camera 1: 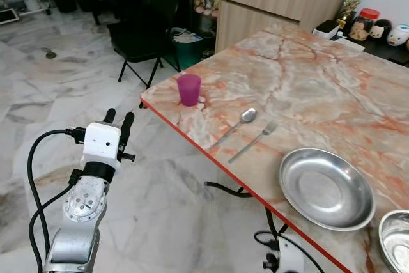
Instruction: Setting the table
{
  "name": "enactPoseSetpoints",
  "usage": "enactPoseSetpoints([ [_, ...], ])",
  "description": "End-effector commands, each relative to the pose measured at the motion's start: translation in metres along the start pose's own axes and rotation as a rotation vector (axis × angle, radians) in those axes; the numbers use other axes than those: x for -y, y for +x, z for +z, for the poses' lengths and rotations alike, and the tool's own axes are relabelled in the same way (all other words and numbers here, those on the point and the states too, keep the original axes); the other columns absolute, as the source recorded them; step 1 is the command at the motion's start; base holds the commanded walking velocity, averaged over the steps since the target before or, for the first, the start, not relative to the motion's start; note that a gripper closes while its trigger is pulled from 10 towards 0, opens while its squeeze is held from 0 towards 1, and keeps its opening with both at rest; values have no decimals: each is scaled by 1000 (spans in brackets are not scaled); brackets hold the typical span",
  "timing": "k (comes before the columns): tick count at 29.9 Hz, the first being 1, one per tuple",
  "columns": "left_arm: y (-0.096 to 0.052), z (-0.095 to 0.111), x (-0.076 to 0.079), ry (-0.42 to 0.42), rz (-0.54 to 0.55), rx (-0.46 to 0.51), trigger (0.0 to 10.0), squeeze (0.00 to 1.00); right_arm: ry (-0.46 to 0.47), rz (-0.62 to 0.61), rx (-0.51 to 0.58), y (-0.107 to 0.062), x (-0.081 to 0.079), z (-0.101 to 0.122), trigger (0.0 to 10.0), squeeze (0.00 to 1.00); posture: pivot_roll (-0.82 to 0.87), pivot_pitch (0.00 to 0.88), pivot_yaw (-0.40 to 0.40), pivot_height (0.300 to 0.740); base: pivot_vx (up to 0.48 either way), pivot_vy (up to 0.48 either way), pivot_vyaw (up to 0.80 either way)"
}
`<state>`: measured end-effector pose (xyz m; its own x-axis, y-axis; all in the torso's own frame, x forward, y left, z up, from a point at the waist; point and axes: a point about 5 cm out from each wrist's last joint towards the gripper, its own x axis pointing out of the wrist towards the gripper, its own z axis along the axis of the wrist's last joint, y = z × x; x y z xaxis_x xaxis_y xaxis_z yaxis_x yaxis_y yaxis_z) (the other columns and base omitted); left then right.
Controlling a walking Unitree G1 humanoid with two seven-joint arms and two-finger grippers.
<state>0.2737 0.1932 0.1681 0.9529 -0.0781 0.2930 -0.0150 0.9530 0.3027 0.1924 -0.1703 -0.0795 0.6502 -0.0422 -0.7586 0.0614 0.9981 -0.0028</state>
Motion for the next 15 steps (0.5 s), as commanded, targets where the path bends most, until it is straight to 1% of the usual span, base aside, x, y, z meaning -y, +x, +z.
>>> enactPoseSetpoints([
  [1, 0, -1, 2, -9, 1, -3, 10000, 0, -5, -15, -21, 0, 5, -3, 10000, 0, 121, 0, -29, 740, 0, 0, -638],
  [11, 0, 0, 2, -20, 2, 7, 10000, 0, -9, -9, 1, 4, -1, 15, 10000, 0, 121, 0, -30, 740, 0, 0, -638],
  [15, 0, 0, 3, -21, -3, 7, 10000, 0, -12, -8, -6, 3, 0, 8, 10000, 0, 121, 0, -30, 740, 0, 0, -636],
])
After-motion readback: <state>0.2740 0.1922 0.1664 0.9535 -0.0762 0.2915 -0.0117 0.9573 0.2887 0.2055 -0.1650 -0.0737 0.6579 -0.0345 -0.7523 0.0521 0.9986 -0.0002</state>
